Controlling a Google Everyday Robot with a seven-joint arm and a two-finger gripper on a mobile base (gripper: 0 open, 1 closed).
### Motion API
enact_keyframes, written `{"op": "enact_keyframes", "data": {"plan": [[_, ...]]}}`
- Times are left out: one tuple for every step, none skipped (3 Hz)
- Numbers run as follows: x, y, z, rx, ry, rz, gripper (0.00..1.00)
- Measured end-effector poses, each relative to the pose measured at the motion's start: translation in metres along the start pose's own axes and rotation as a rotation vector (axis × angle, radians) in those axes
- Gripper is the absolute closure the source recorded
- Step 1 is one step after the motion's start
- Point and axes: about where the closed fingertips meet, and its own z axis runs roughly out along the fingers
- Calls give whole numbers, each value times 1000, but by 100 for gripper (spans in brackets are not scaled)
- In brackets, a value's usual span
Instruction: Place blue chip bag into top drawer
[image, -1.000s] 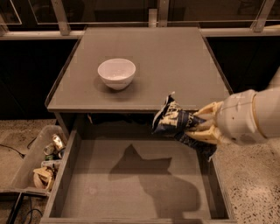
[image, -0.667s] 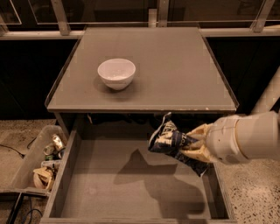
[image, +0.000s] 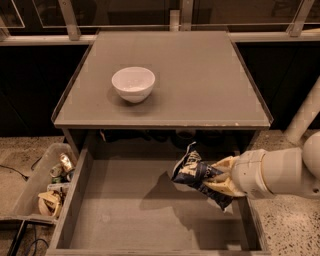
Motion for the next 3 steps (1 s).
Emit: {"op": "enact_keyframes", "data": {"plan": [[6, 2, 22, -19, 13, 8, 100], [23, 3, 61, -50, 30, 48, 100], [41, -1, 95, -59, 29, 84, 100]]}}
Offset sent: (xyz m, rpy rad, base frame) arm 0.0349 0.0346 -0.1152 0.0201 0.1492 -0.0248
